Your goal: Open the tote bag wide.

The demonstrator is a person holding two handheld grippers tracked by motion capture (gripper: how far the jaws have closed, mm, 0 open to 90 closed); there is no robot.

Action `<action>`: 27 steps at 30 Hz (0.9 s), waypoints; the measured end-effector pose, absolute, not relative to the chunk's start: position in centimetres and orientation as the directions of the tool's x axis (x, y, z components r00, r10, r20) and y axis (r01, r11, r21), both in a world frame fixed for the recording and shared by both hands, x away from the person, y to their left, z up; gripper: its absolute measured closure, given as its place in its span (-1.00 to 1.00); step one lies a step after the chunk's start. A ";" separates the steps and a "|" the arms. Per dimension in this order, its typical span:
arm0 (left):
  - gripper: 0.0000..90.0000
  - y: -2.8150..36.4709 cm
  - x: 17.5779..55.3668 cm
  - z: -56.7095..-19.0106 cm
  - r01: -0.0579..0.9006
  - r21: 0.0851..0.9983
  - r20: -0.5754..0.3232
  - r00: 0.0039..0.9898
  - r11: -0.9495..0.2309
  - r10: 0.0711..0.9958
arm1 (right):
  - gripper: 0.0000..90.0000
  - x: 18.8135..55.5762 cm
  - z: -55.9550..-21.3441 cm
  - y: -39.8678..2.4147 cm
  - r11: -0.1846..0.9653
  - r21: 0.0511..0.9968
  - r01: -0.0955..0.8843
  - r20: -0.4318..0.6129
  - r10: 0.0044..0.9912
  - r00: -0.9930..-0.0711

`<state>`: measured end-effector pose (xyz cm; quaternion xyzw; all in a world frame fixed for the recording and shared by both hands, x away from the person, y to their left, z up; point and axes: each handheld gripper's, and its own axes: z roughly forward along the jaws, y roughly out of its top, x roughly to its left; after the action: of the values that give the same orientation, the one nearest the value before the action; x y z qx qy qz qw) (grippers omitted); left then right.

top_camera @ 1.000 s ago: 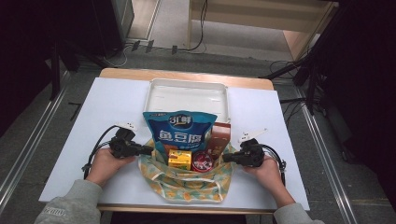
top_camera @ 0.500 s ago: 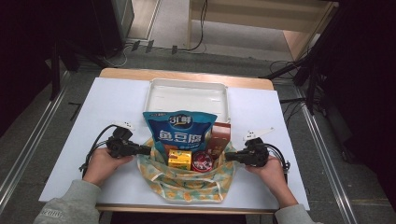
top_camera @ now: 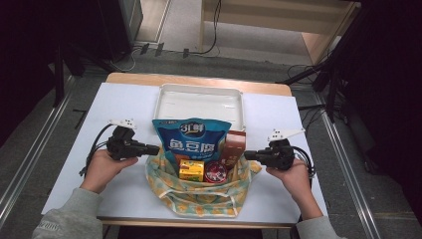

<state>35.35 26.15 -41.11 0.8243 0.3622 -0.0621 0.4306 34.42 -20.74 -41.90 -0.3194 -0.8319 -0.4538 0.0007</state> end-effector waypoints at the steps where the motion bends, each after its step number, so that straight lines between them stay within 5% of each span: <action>1: 0.93 26.0 35.6 -40.9 0.645 0.668 -0.407 0.734 -0.370 0.544 | 1.00 34.6 -41.7 -20.7 0.386 0.757 0.527 0.286 0.530 -0.799; 15: 0.92 23.4 38.2 -39.3 0.611 0.688 -0.385 0.764 -0.391 0.517 | 1.00 38.0 -40.1 -19.0 0.367 0.790 0.491 0.277 0.501 -0.820; 27: 0.91 21.9 39.2 -42.3 0.635 0.649 -0.426 0.759 -0.419 0.492 | 1.00 38.7 -42.0 -17.5 0.385 0.778 0.497 0.295 0.474 -0.829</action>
<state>39.19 21.93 -42.34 0.8381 0.3362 -0.0850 0.4212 38.66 -17.47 -42.04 -0.2918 -0.8320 -0.4717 0.0118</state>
